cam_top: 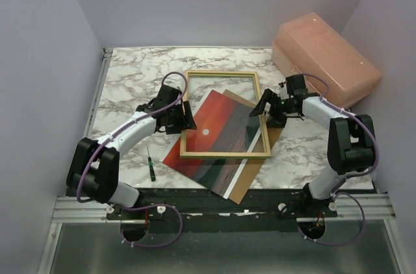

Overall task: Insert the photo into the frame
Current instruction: Adjust the photo frame at the center of the board.

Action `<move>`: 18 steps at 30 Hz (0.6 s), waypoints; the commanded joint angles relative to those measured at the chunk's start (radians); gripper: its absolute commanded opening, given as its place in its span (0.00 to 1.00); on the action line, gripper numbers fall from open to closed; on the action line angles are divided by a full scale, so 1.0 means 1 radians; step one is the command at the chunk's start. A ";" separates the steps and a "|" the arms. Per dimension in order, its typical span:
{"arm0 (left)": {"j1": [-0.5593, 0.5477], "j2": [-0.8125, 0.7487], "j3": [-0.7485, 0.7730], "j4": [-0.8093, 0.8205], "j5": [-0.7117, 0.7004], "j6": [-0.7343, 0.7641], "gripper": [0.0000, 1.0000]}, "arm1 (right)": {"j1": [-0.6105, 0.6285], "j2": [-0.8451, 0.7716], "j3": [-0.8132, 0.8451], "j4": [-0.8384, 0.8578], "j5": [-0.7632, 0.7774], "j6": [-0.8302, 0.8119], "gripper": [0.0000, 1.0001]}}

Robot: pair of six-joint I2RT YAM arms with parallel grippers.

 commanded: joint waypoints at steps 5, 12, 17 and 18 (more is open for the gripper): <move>0.006 0.151 0.135 0.080 0.102 0.027 0.66 | 0.026 0.109 0.054 0.061 -0.049 0.030 0.95; 0.006 0.170 0.174 -0.051 -0.069 0.061 0.99 | 0.026 0.087 0.041 0.023 0.054 -0.002 1.00; 0.006 0.120 0.170 -0.194 -0.273 0.048 0.99 | 0.026 0.036 0.011 -0.024 0.142 -0.029 1.00; 0.006 0.102 0.163 -0.219 -0.297 0.042 0.99 | 0.026 0.021 0.001 -0.033 0.163 -0.036 1.00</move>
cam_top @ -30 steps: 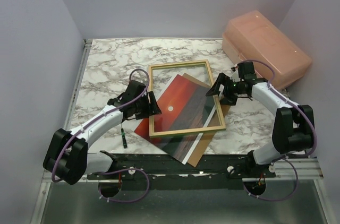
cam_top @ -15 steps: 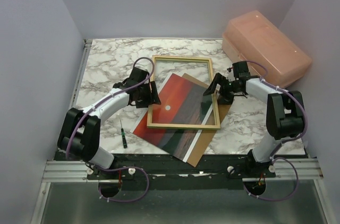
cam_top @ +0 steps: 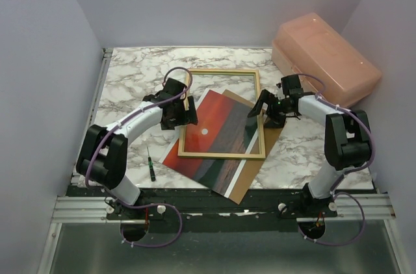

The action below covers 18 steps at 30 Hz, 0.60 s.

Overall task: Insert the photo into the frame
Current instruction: Adjust the photo frame at the center of the board.

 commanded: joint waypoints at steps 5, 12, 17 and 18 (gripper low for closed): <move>-0.004 -0.212 -0.103 -0.183 -0.216 -0.043 0.99 | 0.006 -0.153 -0.085 -0.098 0.154 -0.058 1.00; 0.005 -0.441 -0.345 -0.136 -0.088 -0.093 0.98 | 0.006 -0.322 -0.179 -0.159 0.112 -0.075 1.00; 0.045 -0.579 -0.489 -0.080 0.028 -0.143 0.92 | 0.006 -0.438 -0.212 -0.222 0.064 -0.090 1.00; 0.057 -0.598 -0.515 -0.062 0.062 -0.154 0.91 | 0.007 -0.453 -0.213 -0.236 0.054 -0.091 0.99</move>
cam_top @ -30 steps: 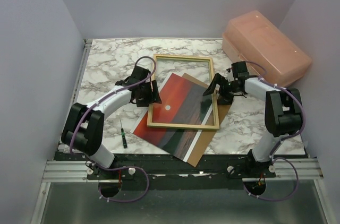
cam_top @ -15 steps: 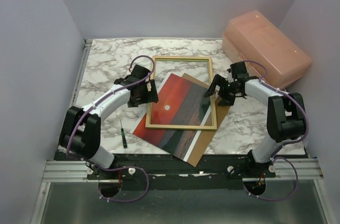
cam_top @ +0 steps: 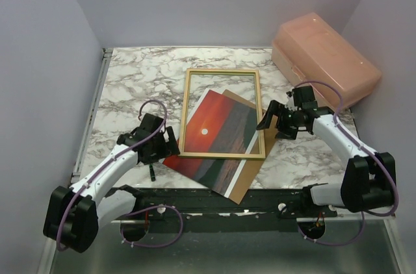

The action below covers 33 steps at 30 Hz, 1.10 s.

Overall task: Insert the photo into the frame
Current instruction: Adjust the photo frame at the center of the board, then turn over the photo at the center of the board.

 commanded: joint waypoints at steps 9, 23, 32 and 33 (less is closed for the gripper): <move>0.164 -0.112 -0.243 0.230 0.299 -0.116 0.71 | 0.106 -0.162 -0.110 -0.061 -0.138 0.063 0.88; 0.239 -0.214 -0.264 0.137 0.286 -0.131 0.69 | 0.379 -0.117 -0.195 0.128 -0.085 0.248 0.71; 0.239 -0.190 -0.247 0.100 0.199 -0.138 0.77 | 0.448 -0.010 -0.241 0.260 -0.062 0.301 0.54; 0.239 -0.179 -0.240 0.087 0.175 -0.134 0.78 | 0.457 0.008 -0.241 0.269 -0.060 0.303 0.51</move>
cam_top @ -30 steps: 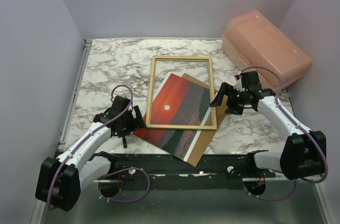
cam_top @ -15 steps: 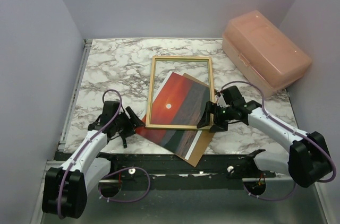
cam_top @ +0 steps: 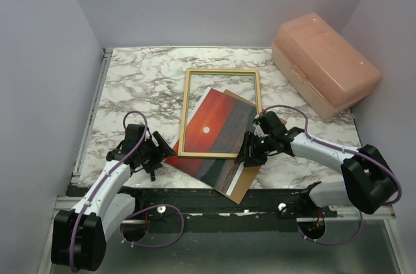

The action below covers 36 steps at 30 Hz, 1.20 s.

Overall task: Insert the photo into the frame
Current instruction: Turn over the photo at the center of the board.

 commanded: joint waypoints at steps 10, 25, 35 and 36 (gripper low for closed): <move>0.005 0.070 -0.006 0.088 -0.038 -0.012 0.79 | 0.060 0.149 -0.045 0.145 0.064 0.049 0.16; 0.005 -0.047 -0.054 0.228 0.048 -0.019 0.70 | 0.064 0.234 -0.065 0.205 0.037 0.039 0.13; 0.005 -0.183 -0.115 0.277 0.109 -0.041 0.60 | 0.065 0.257 -0.061 0.218 0.028 0.032 0.13; 0.005 -0.183 -0.119 0.276 0.110 -0.041 0.58 | 0.066 0.259 -0.061 0.218 0.027 0.030 0.13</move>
